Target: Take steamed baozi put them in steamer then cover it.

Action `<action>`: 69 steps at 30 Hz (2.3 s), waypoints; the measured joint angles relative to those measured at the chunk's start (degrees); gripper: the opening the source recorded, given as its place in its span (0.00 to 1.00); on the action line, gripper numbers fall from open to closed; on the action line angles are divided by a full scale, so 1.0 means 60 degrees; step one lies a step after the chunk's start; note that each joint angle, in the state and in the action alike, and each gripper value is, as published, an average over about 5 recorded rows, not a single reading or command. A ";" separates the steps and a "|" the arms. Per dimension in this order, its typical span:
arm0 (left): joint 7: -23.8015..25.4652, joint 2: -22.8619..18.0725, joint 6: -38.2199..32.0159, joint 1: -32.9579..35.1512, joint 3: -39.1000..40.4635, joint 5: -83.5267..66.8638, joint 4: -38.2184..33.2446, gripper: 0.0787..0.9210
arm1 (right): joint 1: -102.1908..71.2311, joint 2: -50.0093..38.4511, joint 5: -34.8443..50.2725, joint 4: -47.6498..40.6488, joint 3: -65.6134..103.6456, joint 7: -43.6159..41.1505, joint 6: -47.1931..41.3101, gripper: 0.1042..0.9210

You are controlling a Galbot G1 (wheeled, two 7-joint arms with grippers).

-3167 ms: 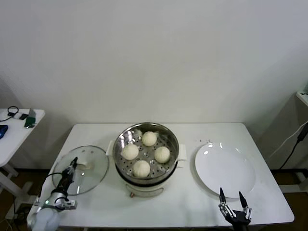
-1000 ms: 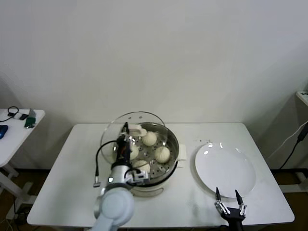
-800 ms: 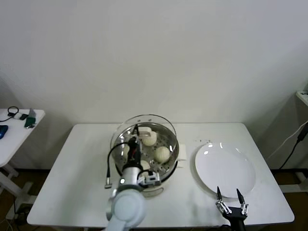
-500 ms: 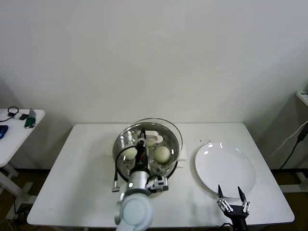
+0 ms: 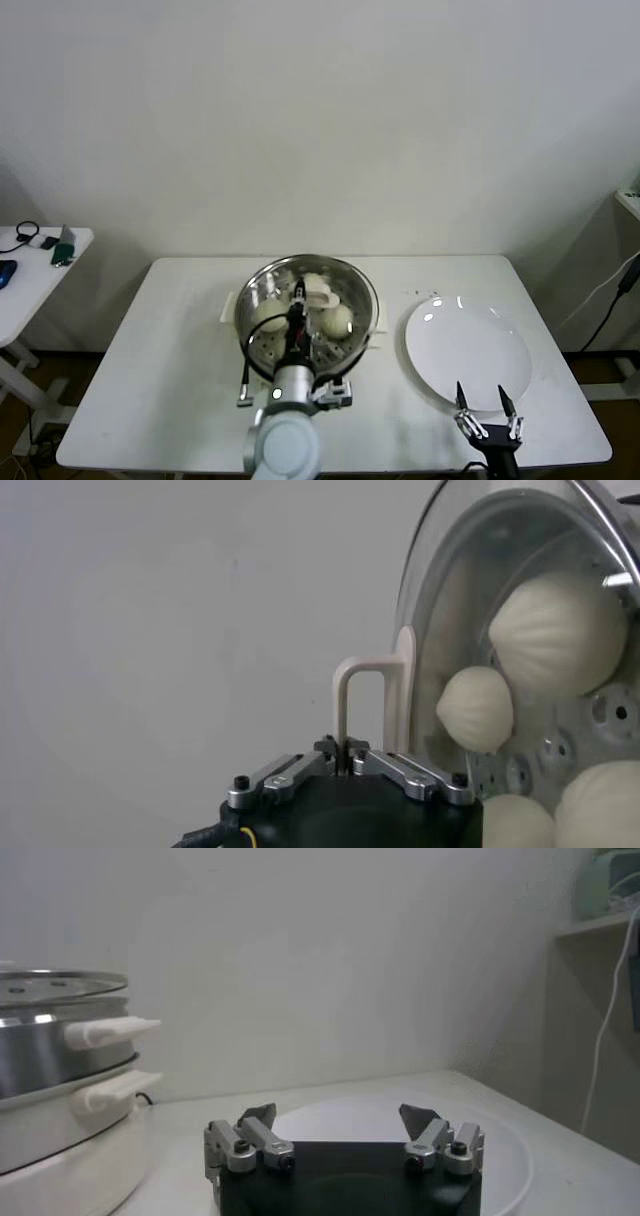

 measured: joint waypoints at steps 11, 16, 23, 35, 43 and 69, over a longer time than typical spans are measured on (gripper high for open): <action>-0.0178 0.0134 -0.0014 -0.0099 -0.0216 -0.0016 0.0237 0.07 | -0.0175 0.0030 -0.0007 0.0036 -0.0019 -0.0068 0.0097 0.88; -0.0209 0.0212 -0.0021 -0.0100 -0.0268 -0.0031 0.0268 0.07 | -0.0226 0.0041 -0.0018 0.0067 -0.0023 -0.0109 0.0137 0.88; -0.0211 0.0199 -0.0029 -0.0108 -0.0284 -0.0051 0.0347 0.07 | -0.0275 0.0048 -0.0031 0.0123 -0.0023 -0.0131 0.0179 0.88; -0.0165 0.0222 0.0054 -0.0130 -0.0273 -0.0273 0.0380 0.07 | -0.0314 0.0061 -0.0034 0.0153 -0.0011 -0.0152 0.0245 0.88; 0.0066 0.0362 0.0068 -0.0070 -0.0220 -0.0546 0.0135 0.12 | -0.0316 0.0069 -0.0034 0.0201 -0.0024 -0.0152 0.0218 0.88; -0.0528 0.1577 -0.0423 0.1275 -0.0827 -0.3657 -0.2046 0.88 | -0.0212 -0.0074 0.0135 0.0446 -0.0157 0.0084 -0.0171 0.88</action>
